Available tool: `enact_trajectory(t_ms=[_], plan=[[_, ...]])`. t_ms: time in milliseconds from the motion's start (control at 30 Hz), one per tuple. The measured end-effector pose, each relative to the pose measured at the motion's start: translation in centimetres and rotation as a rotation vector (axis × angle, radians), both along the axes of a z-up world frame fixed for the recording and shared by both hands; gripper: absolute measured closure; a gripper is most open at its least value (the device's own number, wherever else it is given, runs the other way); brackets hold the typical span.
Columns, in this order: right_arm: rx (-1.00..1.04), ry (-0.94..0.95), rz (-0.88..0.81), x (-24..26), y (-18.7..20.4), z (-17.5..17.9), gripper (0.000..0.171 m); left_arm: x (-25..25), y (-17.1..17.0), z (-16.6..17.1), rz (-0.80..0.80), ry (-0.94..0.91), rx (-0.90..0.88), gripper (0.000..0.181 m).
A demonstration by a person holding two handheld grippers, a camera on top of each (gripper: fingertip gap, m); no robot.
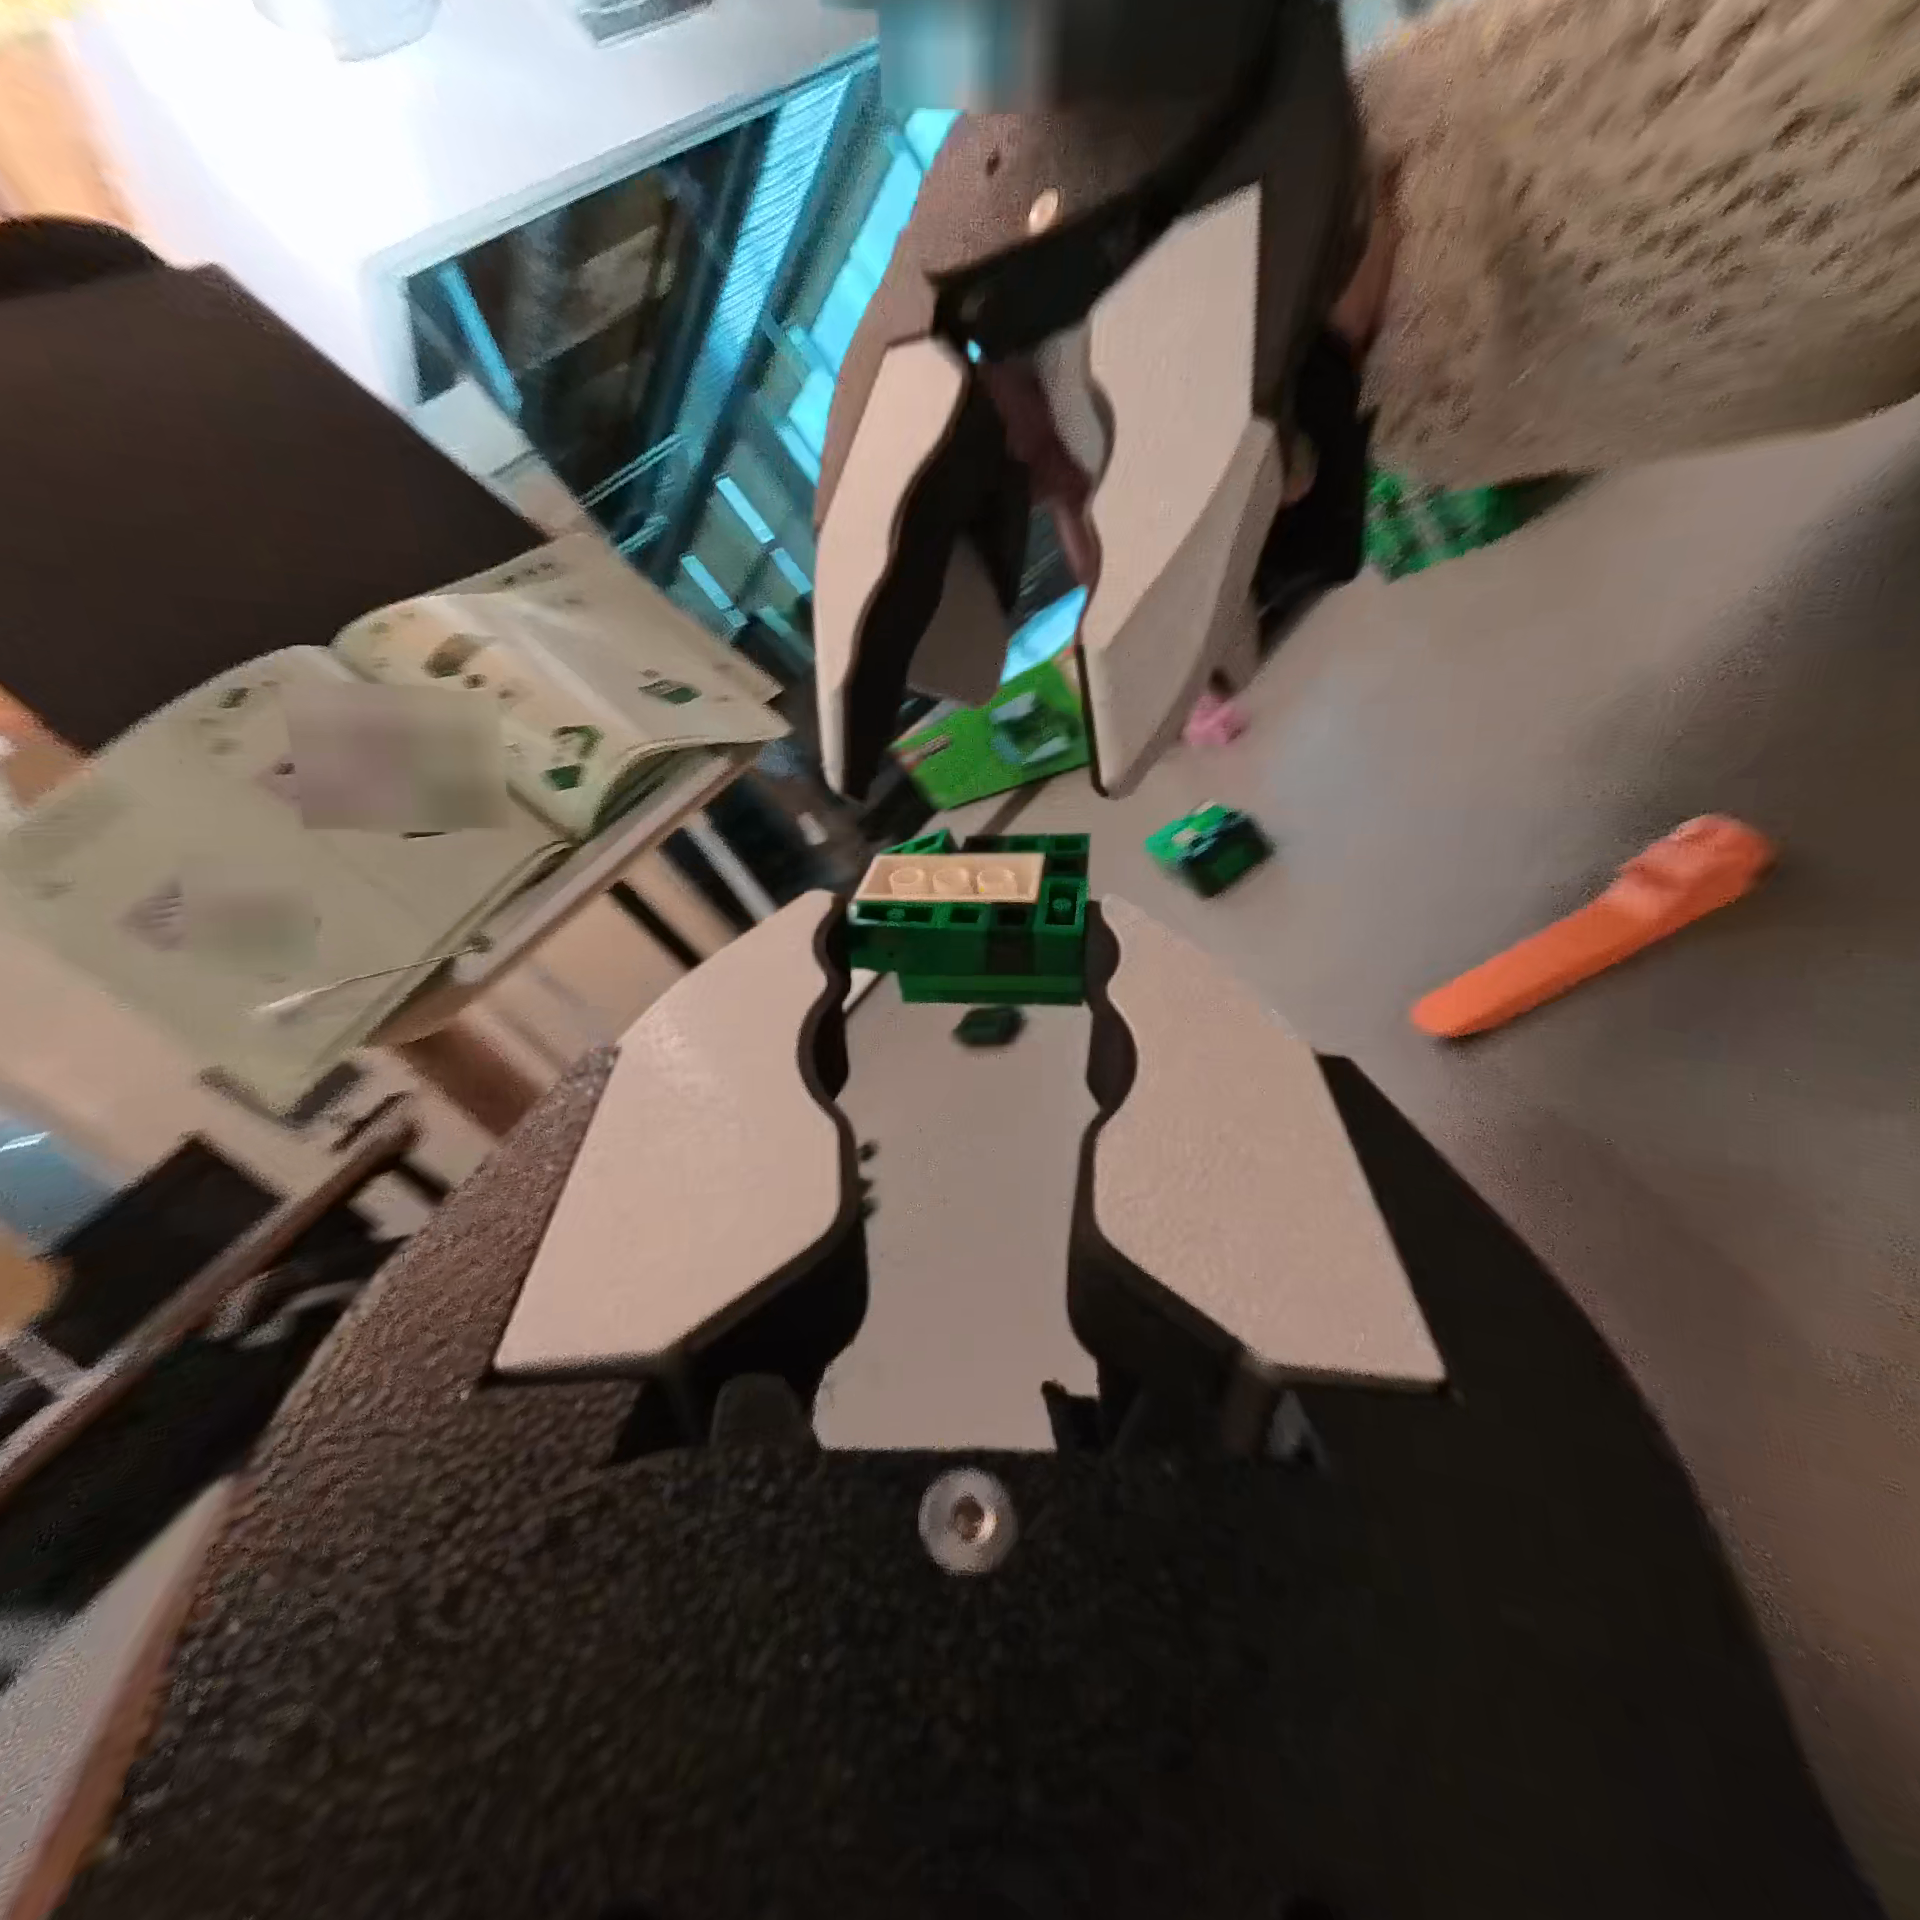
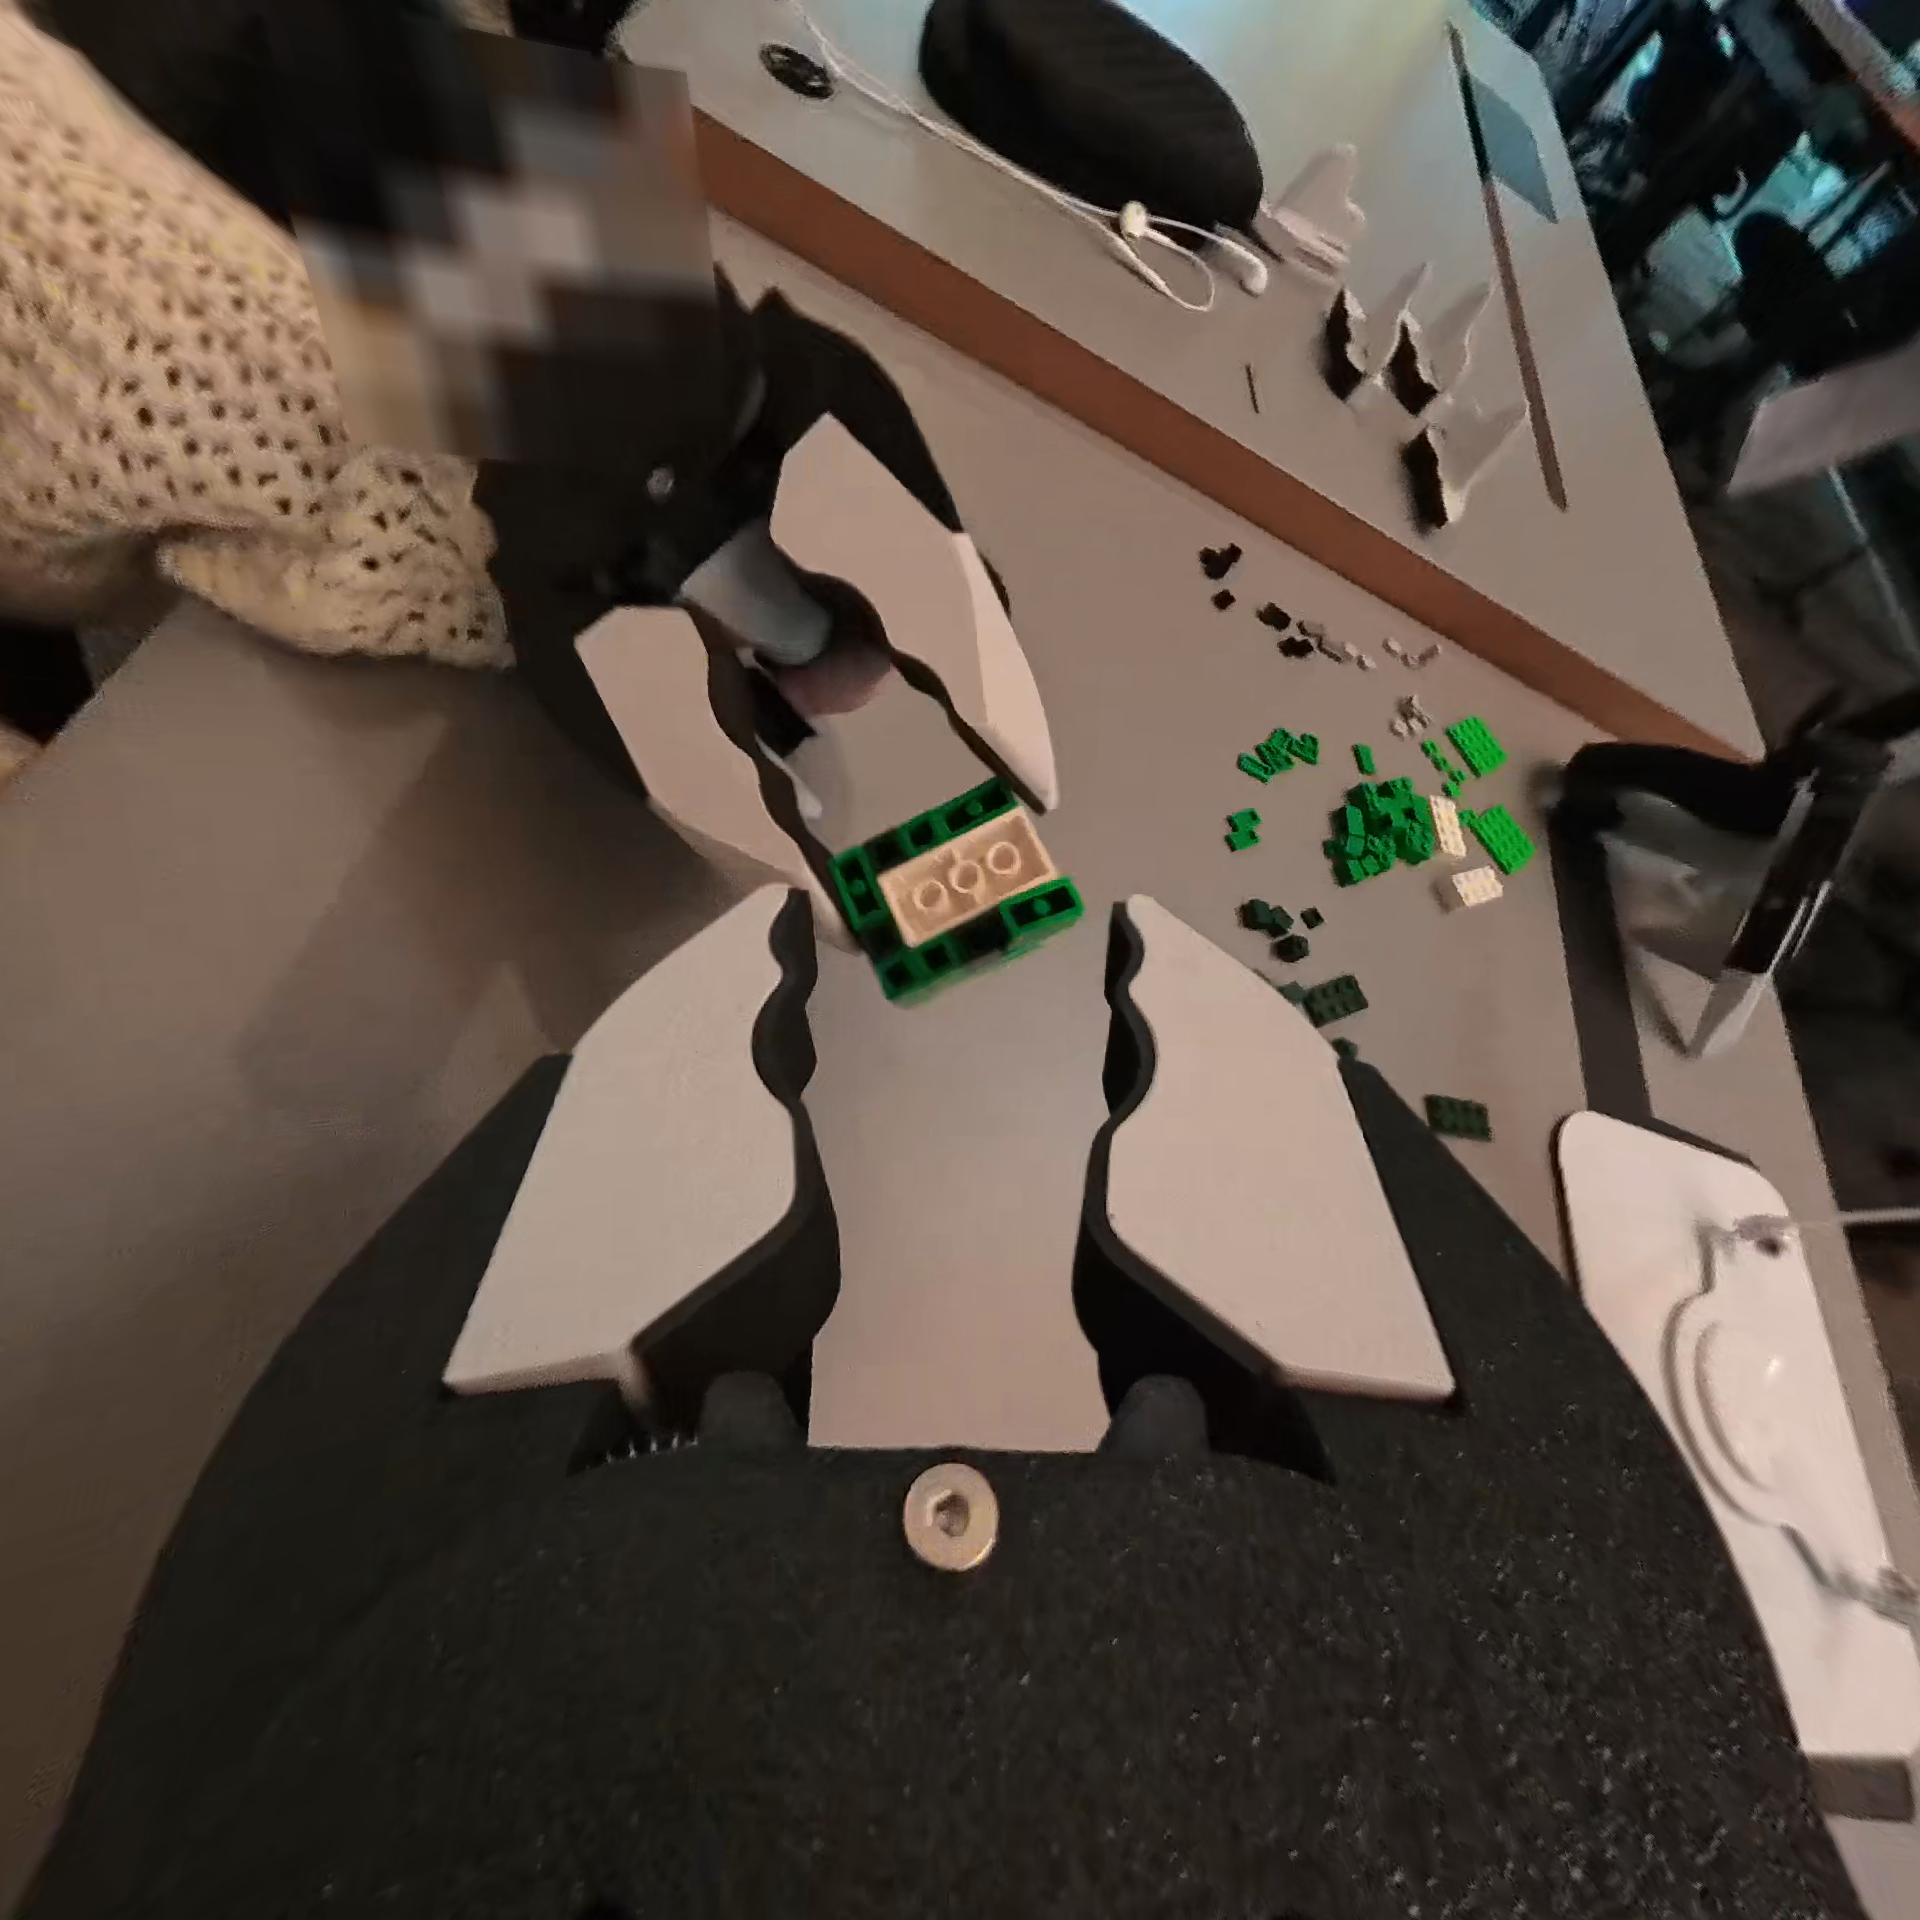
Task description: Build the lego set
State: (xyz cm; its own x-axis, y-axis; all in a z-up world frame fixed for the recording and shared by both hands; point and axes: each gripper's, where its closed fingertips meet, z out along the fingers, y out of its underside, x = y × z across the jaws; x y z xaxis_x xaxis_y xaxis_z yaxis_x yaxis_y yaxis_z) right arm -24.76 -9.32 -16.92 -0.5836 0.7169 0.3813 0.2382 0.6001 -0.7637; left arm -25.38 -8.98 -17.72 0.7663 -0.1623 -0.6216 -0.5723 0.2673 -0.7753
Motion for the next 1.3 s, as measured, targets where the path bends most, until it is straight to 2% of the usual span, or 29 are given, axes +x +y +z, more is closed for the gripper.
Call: enact_trajectory(t_ms=[133,333,700,1300], plan=[[-0.061,-0.002,0.07,1.4,-0.5,-0.1,0.099,1.5,-0.8,0.3,-0.164,-0.126,-0.044,0.138],[-0.028,0.016,0.114,1.9,-1.6,-1.0,0.1,2.2,-1.6,0.8,-0.286,-0.255,-0.083,0.138],[-0.032,0.024,0.123,1.8,-1.6,-1.1,0.114,2.1,-1.6,0.8,-0.303,-0.299,-0.101,0.137],[0.132,0.055,0.114,1.7,-1.1,-1.8,0.112,2.1,-1.7,0.8,-0.336,-0.346,-0.12,0.137]])
